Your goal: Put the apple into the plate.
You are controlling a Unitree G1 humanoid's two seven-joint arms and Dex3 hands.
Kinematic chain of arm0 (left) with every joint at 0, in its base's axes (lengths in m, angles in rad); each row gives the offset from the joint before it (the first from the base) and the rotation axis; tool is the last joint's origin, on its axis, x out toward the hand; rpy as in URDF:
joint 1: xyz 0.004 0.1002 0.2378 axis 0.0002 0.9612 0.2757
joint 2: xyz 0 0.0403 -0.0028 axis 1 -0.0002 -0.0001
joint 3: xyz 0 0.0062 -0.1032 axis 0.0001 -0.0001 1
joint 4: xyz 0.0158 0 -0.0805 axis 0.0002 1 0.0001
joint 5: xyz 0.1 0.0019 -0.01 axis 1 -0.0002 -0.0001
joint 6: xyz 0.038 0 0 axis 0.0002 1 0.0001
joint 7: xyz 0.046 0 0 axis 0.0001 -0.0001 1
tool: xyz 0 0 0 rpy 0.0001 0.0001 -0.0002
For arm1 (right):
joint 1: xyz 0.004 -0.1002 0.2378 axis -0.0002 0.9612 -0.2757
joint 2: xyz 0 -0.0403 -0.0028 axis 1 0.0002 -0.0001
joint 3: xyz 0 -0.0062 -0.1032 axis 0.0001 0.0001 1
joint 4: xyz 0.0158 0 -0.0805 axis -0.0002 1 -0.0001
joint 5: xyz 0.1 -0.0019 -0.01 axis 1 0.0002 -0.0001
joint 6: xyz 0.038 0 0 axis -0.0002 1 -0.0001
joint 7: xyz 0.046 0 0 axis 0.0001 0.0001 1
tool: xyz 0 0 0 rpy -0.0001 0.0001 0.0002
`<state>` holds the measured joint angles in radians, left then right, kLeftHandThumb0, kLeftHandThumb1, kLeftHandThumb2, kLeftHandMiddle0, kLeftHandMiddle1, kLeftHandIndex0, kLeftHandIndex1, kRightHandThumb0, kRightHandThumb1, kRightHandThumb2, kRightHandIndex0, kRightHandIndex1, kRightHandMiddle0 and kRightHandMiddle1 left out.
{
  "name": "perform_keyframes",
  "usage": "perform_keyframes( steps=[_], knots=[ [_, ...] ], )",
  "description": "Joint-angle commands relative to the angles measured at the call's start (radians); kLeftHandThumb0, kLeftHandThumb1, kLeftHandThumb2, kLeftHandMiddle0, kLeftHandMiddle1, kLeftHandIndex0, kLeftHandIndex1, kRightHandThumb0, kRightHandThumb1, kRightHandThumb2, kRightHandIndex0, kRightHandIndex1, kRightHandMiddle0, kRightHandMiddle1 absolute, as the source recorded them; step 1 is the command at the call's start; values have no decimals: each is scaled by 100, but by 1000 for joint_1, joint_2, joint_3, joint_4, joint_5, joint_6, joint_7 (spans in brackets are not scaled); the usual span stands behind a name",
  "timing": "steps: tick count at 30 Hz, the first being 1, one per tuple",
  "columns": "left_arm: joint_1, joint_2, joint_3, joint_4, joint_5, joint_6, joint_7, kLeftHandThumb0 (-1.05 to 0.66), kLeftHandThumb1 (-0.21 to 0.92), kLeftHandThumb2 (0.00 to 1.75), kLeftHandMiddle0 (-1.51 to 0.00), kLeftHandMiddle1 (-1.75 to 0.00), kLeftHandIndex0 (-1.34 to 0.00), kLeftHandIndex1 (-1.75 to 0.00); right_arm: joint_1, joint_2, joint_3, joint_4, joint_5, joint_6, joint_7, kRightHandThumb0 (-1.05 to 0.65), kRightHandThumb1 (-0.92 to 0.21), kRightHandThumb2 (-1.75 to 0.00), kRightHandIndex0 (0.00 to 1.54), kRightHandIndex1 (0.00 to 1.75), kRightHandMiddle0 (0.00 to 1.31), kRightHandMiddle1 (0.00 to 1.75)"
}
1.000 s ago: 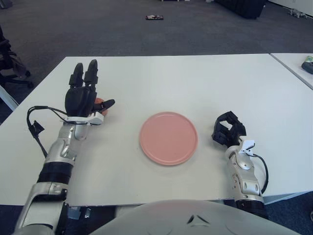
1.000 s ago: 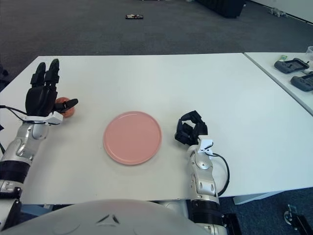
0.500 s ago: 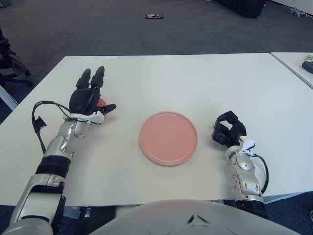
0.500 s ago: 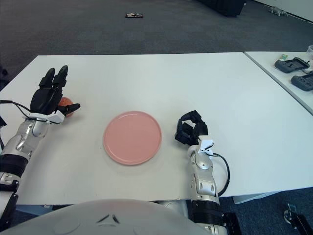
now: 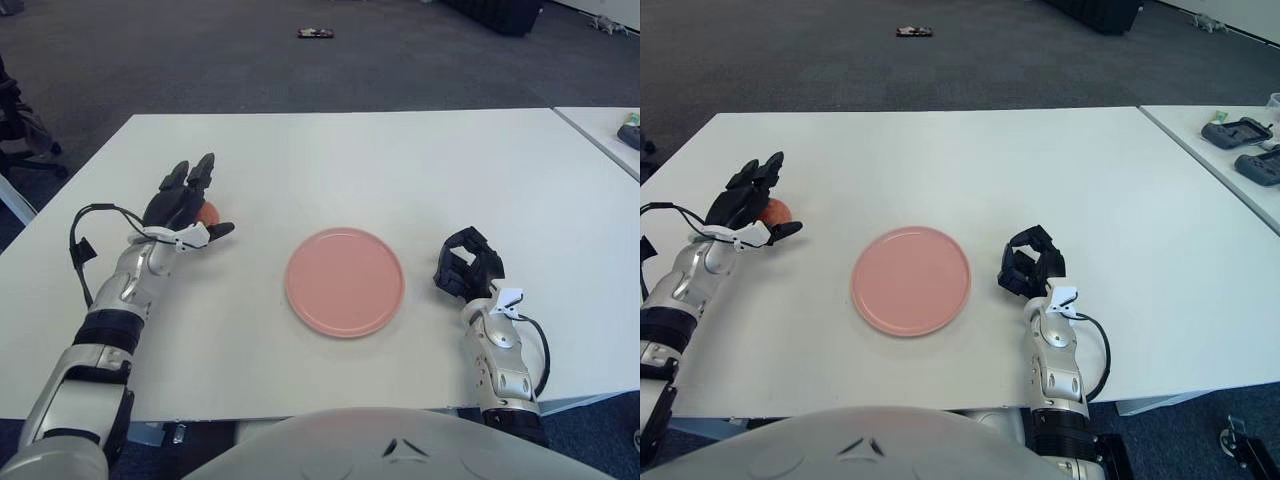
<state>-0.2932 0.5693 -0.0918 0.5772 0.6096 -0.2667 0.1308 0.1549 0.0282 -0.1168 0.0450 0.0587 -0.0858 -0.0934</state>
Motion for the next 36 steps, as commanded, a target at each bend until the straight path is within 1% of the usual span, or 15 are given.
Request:
perform_keyframes(
  steps=[1,9,13,19,25,30,33,36],
  knots=[
    [-38,20,-17,36,-11,5,-22,-105,54,75,0,0,0,0,18,7,-6,32,4,34,-5,-47,-34,-130,108,175,59,175],
    [-80,21,-47,141,-26,-23,-32,-103,53,77,0,0,0,0,18,10,-11,26,1,53,-15,-47,-33,-131,108,175,60,175],
    [-95,23,-58,175,-31,-27,-45,-102,52,81,0,0,0,0,19,11,-13,13,2,89,-19,-47,-35,-129,105,175,58,175],
    [-107,26,-65,196,-45,-21,-80,-103,53,83,0,0,0,0,22,10,-11,10,-3,79,-19,-47,-36,-128,104,175,58,175],
    [-146,18,-89,292,-41,-11,-78,-103,55,83,0,0,0,0,30,7,-9,13,-11,42,-16,-47,-34,-130,107,175,59,175],
    [-154,20,-97,300,-56,-1,-104,-102,56,83,0,0,-1,0,36,9,-9,6,-14,45,-22,-47,-33,-131,108,175,60,175],
    [-159,16,-100,304,-69,8,-127,-101,55,83,0,0,-2,-1,37,12,-12,-2,-8,63,-24,-48,-33,-131,108,175,60,175],
    [-171,13,-107,325,-71,4,-132,-98,53,86,0,0,0,-10,39,13,-13,-6,-5,67,-23,-47,-33,-131,108,175,60,175]
  ],
)
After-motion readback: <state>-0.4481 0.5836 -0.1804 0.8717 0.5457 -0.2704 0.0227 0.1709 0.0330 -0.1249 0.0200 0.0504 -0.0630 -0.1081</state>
